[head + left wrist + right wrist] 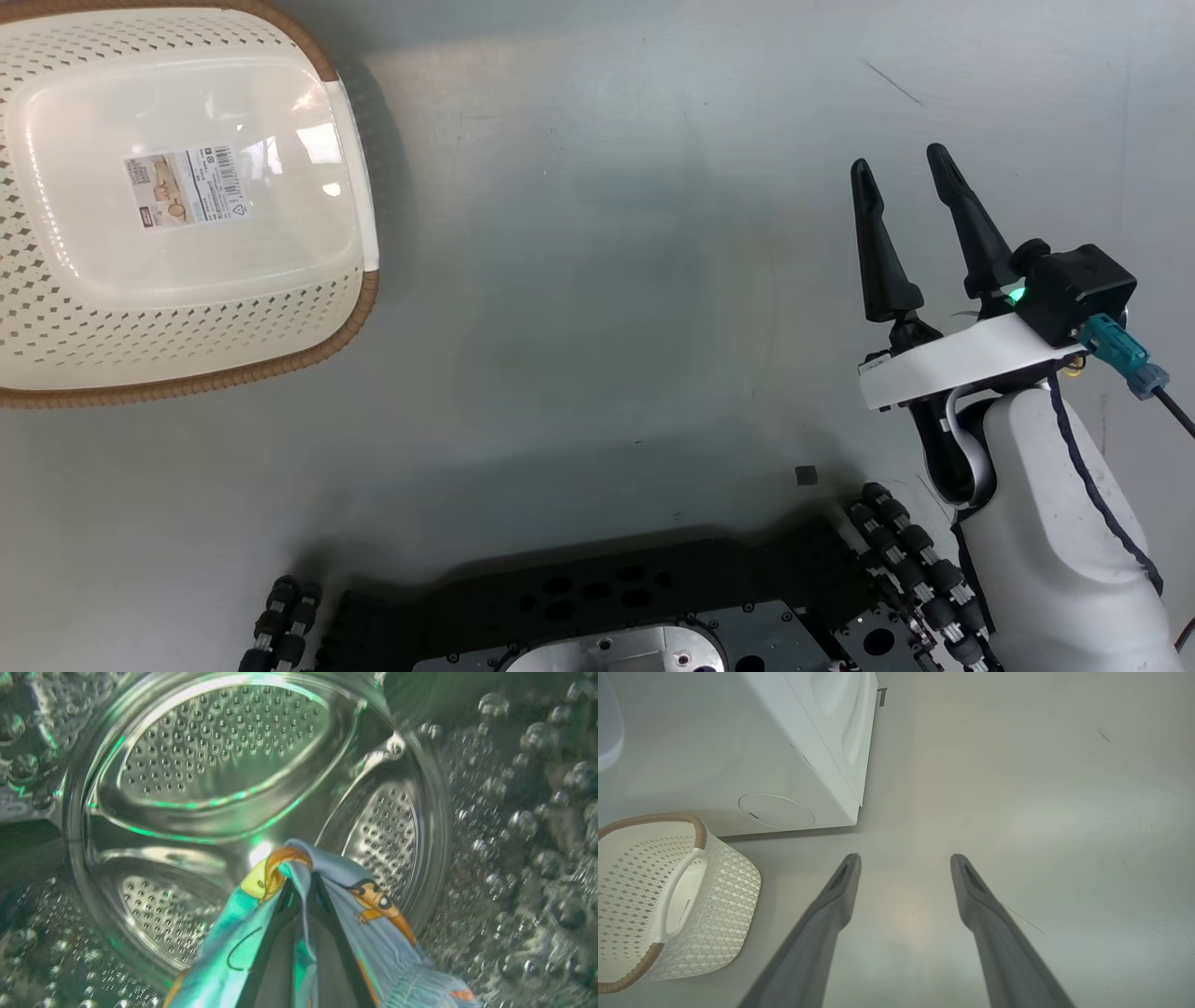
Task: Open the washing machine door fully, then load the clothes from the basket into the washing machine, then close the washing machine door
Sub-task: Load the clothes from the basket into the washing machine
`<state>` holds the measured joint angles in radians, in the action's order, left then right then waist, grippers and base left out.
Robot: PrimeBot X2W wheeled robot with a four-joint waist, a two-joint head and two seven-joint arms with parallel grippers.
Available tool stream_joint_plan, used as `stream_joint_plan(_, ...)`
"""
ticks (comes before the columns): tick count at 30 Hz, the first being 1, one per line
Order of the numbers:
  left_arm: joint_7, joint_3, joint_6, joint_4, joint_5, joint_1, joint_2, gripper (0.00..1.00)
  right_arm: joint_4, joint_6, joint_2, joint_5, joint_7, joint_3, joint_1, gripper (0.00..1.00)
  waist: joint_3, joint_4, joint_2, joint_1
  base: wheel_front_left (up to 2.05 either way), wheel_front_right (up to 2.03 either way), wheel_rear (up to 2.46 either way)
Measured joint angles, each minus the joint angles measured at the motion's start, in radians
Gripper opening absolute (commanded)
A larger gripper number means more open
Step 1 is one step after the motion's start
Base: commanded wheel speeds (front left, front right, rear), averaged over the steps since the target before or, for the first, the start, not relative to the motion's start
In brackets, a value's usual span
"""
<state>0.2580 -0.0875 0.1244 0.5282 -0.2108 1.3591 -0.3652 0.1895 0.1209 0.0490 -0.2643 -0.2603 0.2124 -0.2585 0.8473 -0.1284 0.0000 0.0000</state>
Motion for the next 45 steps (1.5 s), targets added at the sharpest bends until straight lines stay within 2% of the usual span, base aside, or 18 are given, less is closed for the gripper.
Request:
stream_joint_plan(5, 0.003, 0.029, 0.0, -0.11, 0.027, 0.04, -0.002, 0.0, 0.0, 0.0, 0.0, 0.0, 0.0, 0.005, -0.005, 1.0, 0.006, 0.001, 0.0, -0.0001, 0.0, 0.0, 0.0)
stream_joint_plan(19, 0.003, 0.049, 0.0, 0.055, -0.02, -0.023, 0.037, 0.0, 0.005, -0.002, 0.0, -0.008, 0.0, 0.008, -0.021, 1.0, -0.001, 0.003, 0.0, 0.0, 0.0, 0.0, 0.0)
stream_joint_plan(28, -0.001, 0.02, 0.002, 0.185, -0.077, -0.05, 0.067, 0.0, 0.011, -0.002, 0.0, -0.008, 0.0, 0.007, -0.022, 1.0, -0.013, 0.004, 0.0, 0.0, 0.0, 0.0, 0.0)
stream_joint_plan(41, -0.047, -0.004, 0.003, 0.284, -0.123, -0.047, 0.067, 0.01, 0.015, -0.009, 0.0, -0.009, 0.0, 0.006, -0.022, 1.0, -0.031, 0.005, 0.0, 0.0, 0.0, 0.0, 0.0)
stream_joint_plan(42, -0.047, -0.006, 0.003, 0.287, -0.124, -0.046, 0.067, 0.2, 0.015, -0.009, 0.0, -0.009, 0.0, 0.007, -0.022, 1.0, -0.032, 0.005, 0.0, 0.0, 0.0, 0.0, 0.0)
stream_joint_plan(43, -0.047, -0.008, 0.003, 0.292, -0.125, -0.044, 0.068, 1.0, 0.015, -0.009, 0.0, -0.009, 0.0, 0.007, -0.022, 1.0, -0.033, 0.004, 0.0, 0.0, 0.0, 0.0, 0.0)
stream_joint_plan(45, -0.047, -0.008, 0.003, 0.302, -0.133, -0.039, 0.068, 1.0, 0.016, -0.009, 0.0, -0.009, 0.0, 0.007, -0.022, 1.0, -0.035, 0.004, 0.0, 0.0, 0.0, 0.0, 0.0)
